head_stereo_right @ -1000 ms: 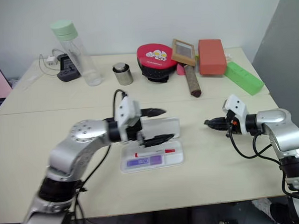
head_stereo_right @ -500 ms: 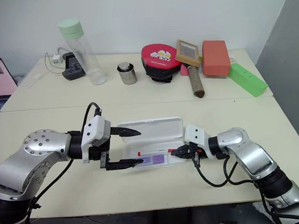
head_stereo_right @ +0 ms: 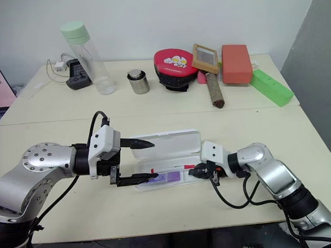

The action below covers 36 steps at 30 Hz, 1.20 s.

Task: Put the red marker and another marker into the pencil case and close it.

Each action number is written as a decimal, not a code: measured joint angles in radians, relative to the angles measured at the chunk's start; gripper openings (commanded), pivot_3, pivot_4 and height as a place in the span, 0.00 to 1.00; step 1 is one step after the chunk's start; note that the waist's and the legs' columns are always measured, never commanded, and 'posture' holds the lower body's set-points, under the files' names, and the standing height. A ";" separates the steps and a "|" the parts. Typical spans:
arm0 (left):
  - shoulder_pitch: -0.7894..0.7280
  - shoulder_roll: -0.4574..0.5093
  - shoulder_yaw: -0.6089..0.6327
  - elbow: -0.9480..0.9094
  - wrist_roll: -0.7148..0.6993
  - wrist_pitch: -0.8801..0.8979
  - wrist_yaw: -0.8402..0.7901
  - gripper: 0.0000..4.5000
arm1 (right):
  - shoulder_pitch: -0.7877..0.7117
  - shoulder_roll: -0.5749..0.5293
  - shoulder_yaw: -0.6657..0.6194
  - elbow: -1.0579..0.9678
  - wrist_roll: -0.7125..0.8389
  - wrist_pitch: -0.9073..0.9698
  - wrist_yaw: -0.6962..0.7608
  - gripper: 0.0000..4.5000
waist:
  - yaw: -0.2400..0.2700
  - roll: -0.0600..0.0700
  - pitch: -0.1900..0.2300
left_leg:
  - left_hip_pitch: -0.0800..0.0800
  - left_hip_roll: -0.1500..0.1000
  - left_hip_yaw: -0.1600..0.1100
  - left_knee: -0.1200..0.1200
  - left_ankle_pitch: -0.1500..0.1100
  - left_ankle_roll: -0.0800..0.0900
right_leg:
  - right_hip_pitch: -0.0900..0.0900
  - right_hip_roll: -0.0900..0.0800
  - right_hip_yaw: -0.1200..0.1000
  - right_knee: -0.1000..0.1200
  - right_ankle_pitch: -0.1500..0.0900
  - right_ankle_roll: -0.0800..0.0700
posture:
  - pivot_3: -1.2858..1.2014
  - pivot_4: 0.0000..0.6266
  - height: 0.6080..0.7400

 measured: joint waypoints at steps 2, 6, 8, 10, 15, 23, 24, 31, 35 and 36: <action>-0.004 -0.001 0.000 0.000 0.000 0.001 0.005 1.00 | 0.000 0.002 0.000 0.000 0.000 0.002 0.001 0.55 | 0.000 0.000 0.000 | 0.000 0.000 0.000 0.000 0.000 0.000 | 0.000 0.000 0.000 0.000 0.000 0.000 | 0.52 0.24 1.00; -0.006 -0.003 -0.003 0.000 0.000 0.001 0.006 1.00 | -0.003 0.005 0.000 -0.002 0.000 0.006 0.001 0.73 | 0.000 0.000 0.000 | 0.000 0.000 0.000 0.000 0.000 0.000 | 0.000 0.000 0.000 0.000 0.000 0.000 | 0.52 0.24 1.00; -0.006 -0.005 -0.003 0.000 0.000 0.001 0.007 1.00 | -0.006 0.006 -0.001 -0.006 0.002 0.008 0.001 0.82 | 0.000 0.000 0.000 | 0.000 0.000 0.000 0.000 0.000 0.000 | 0.000 0.000 0.000 0.000 0.000 0.000 | 0.52 0.24 1.00; -0.007 -0.011 -0.004 0.000 0.000 0.001 0.008 1.00 | -0.011 0.011 -0.003 -0.008 0.002 0.008 0.000 0.91 | 0.000 0.000 0.000 | 0.000 0.000 0.000 0.000 0.000 0.000 | 0.000 0.000 0.000 0.000 0.000 0.000 | 0.52 0.24 1.00; -0.011 -0.013 -0.004 0.000 0.000 0.003 0.008 1.00 | -0.016 0.011 -0.014 -0.011 0.019 0.016 0.003 0.99 | 0.000 0.000 0.000 | 0.000 0.000 0.000 0.000 0.000 0.000 | 0.000 0.000 0.000 0.000 0.000 0.000 | 0.52 0.24 1.00; 0.052 -0.008 0.127 -0.044 -0.113 0.075 0.046 1.00 | -0.065 -0.044 -0.294 -0.098 0.324 0.127 0.087 0.99 | -0.004 0.000 0.000 | 0.001 0.001 -0.001 0.000 0.000 0.000 | 0.000 0.000 0.001 0.000 0.000 0.000 | 0.52 0.24 1.00; 0.057 -0.008 0.140 -0.049 -0.123 0.082 0.050 1.00 | -0.075 -0.038 -0.311 -0.100 0.344 0.134 0.086 0.99 | -0.006 0.000 0.000 | 0.001 0.002 -0.001 0.000 0.000 0.000 | 0.000 0.000 0.002 0.000 0.000 0.000 | 0.52 0.24 1.00; 0.127 0.016 0.319 -0.068 -0.194 0.126 0.098 1.00 | -0.359 0.038 -0.356 0.115 0.331 0.128 -0.046 0.87 | -0.004 0.000 0.000 | 0.004 0.002 0.002 -0.001 0.000 0.000 | 0.001 0.002 0.001 0.000 0.001 -0.002 | 0.52 0.24 1.00; 0.164 0.036 0.380 -0.063 -0.213 0.131 0.096 1.00 | -0.431 0.109 -0.222 0.321 0.211 0.054 -0.039 0.66 | -0.003 0.000 0.000 | 0.000 0.001 0.003 -0.001 0.000 0.000 | -0.002 0.000 0.002 0.000 0.001 -0.001 | 0.52 0.24 1.00; 0.175 0.042 0.396 -0.063 -0.218 0.132 0.095 1.00 | -0.451 0.129 -0.196 0.363 0.189 0.037 -0.036 0.61 | -0.004 0.000 0.000 | 0.000 0.001 0.002 -0.001 0.000 0.000 | -0.002 0.000 0.002 0.000 0.001 -0.002 | 0.52 0.24 1.00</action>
